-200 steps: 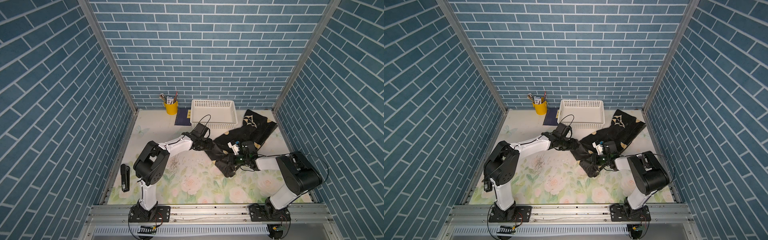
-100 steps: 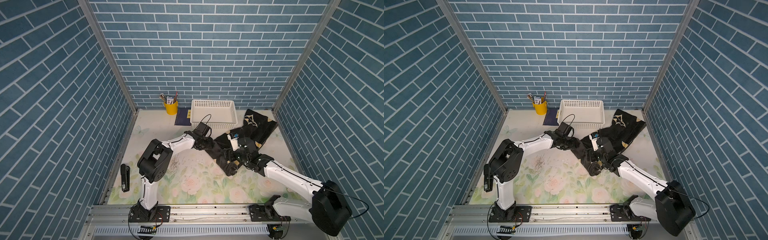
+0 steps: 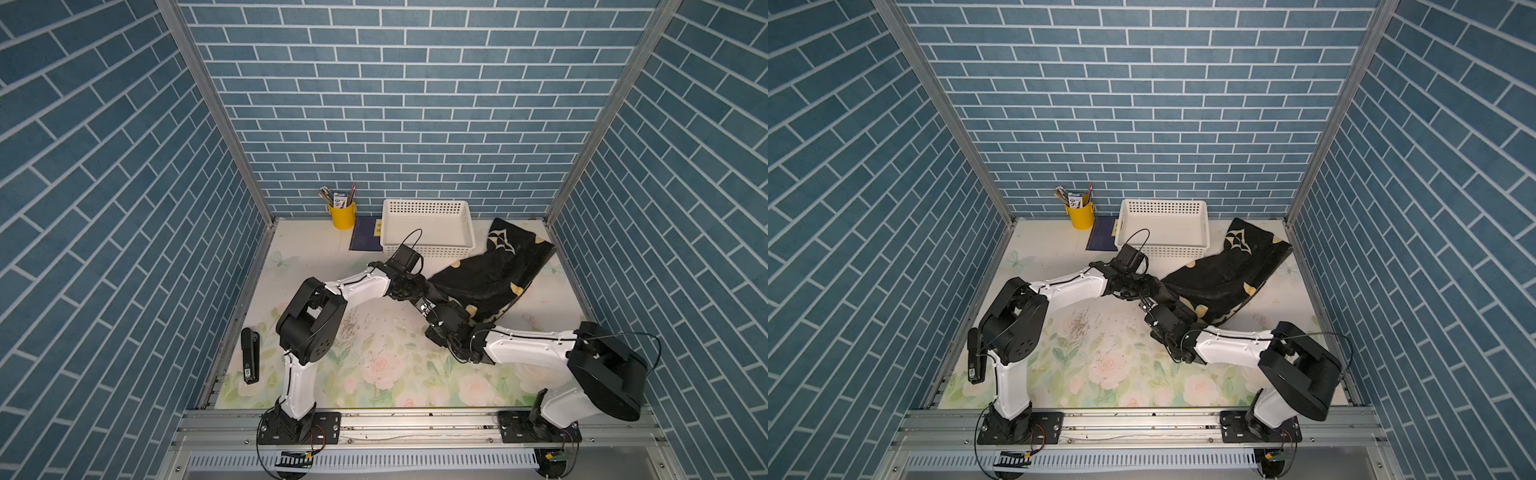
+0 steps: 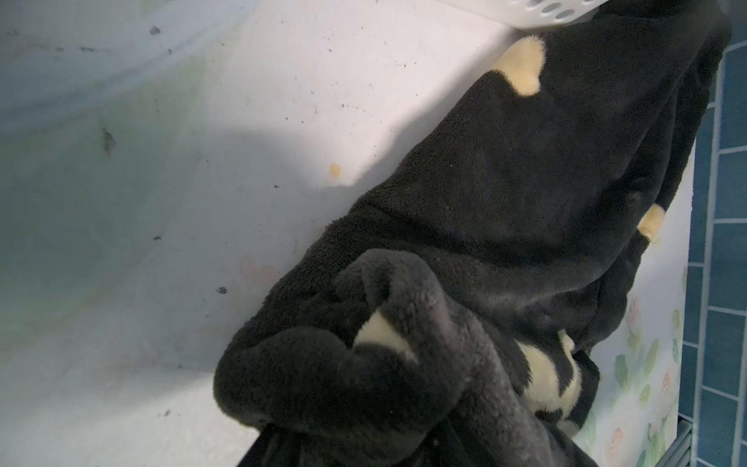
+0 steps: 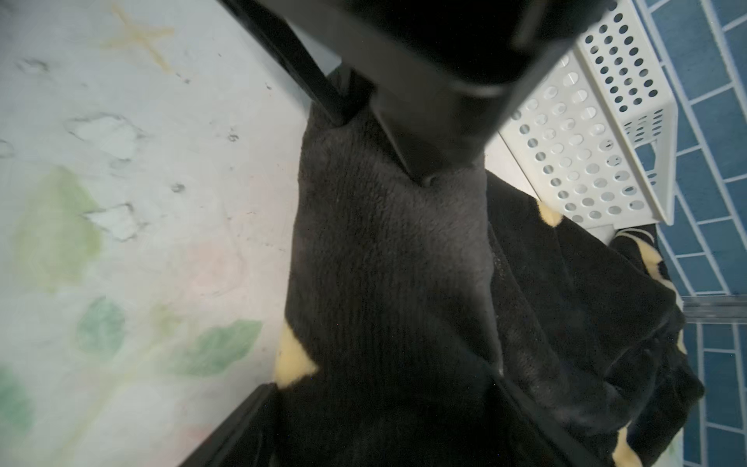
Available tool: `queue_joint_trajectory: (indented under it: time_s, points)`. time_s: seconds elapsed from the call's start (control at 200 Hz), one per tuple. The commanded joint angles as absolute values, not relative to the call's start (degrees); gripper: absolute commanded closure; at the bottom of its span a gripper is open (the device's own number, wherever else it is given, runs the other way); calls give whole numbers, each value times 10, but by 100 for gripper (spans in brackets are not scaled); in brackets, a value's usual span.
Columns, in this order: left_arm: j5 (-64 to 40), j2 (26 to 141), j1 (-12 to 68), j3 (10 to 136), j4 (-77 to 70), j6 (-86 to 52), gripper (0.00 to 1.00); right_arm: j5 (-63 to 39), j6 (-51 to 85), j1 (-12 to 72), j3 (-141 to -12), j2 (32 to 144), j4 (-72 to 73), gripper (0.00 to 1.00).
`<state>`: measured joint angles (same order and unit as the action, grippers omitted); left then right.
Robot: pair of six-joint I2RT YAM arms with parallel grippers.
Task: Roll up the pillowcase
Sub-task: Roll the pillowcase at the center of the board.
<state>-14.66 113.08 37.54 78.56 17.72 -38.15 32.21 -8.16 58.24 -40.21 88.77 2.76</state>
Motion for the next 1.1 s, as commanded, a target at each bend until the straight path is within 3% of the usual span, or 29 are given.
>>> queue_joint_trajectory:
  time_s: [0.0,0.07,0.13,0.165,0.23,0.295,0.455,0.71,1.095]
  points:
    - [-142,1146,378,781,190,-383,47,369,-133,585,-415,931,64,14]
    - [-142,1145,377,781,190,-382,47,378,-126,584,-419,957,64,18]
    - [-140,1140,377,781,190,-382,47,371,-112,584,-422,966,56,29]
    - [-138,1136,376,782,190,-381,47,358,-101,583,-423,964,50,38]
    - [-135,1124,370,783,193,-380,46,319,-74,579,-420,951,43,64]
    - [-136,1106,360,782,194,-379,46,280,-45,571,-416,935,38,77]
    - [-134,1037,325,769,203,-372,43,164,-1,551,-411,906,29,96]
    - [-116,939,268,715,211,-350,40,-78,83,527,-427,879,56,97]
    - [-160,908,276,652,166,-338,40,-349,227,354,-348,910,197,93]
